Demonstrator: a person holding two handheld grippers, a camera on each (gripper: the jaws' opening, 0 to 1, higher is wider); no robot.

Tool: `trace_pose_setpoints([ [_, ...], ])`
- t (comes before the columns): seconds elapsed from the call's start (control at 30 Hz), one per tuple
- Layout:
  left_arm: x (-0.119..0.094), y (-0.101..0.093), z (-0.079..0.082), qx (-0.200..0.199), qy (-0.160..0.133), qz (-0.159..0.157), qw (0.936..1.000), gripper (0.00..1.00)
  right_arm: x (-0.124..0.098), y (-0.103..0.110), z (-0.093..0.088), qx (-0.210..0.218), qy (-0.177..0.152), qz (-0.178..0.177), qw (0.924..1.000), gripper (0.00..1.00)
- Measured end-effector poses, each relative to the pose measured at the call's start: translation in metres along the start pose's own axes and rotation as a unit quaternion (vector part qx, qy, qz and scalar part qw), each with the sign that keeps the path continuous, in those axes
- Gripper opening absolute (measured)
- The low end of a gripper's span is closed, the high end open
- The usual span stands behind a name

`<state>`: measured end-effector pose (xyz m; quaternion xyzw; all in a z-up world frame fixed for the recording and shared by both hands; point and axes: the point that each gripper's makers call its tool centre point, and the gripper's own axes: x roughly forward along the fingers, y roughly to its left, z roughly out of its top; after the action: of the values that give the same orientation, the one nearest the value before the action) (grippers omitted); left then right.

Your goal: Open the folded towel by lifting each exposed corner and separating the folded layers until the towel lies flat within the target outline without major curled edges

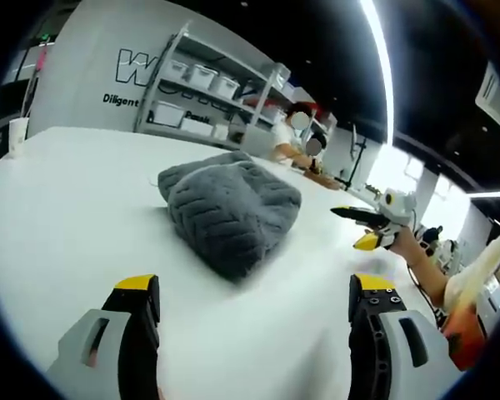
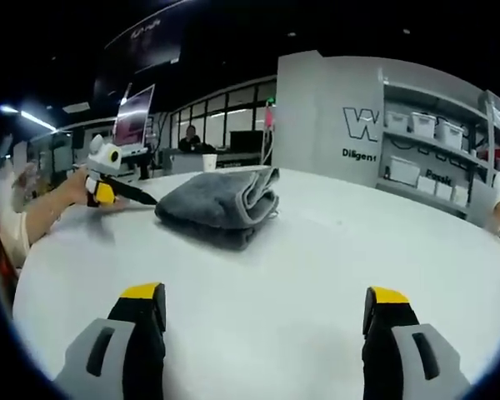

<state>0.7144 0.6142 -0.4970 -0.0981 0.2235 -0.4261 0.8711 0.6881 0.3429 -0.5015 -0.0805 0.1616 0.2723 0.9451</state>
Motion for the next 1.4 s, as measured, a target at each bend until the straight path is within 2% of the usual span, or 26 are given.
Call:
trace_pose_setpoints([
  [0.4,-0.003,-0.003,0.003,0.003,-0.002,-0.001,1.0000,0.92,0.005,0.012,-0.005,-0.048,0.022,0.008,0.9986,0.99],
  [0.77,-0.010,-0.006,0.009,0.014,-0.006,0.000,0.9999,0.92,0.005,0.012,-0.007,-0.051,0.034,-0.001,0.9981,0.99],
  [1.07,-0.016,-0.006,0.016,0.022,-0.012,0.003,0.9997,0.92,0.002,0.014,0.014,-0.043,-0.004,-0.033,0.9985,0.98],
  [1.17,-0.017,-0.006,0.017,0.025,-0.014,0.004,0.9996,0.92,0.004,0.023,0.025,-0.042,-0.026,-0.038,0.9981,0.98],
  [1.27,-0.018,-0.007,0.018,0.028,-0.015,0.004,0.9995,0.92,0.008,0.033,0.028,-0.042,-0.033,-0.039,0.9978,0.96],
  [1.4,-0.018,-0.008,0.019,0.029,-0.016,0.003,0.9995,0.92,0.015,0.043,0.038,-0.041,-0.060,-0.046,0.9963,0.88],
])
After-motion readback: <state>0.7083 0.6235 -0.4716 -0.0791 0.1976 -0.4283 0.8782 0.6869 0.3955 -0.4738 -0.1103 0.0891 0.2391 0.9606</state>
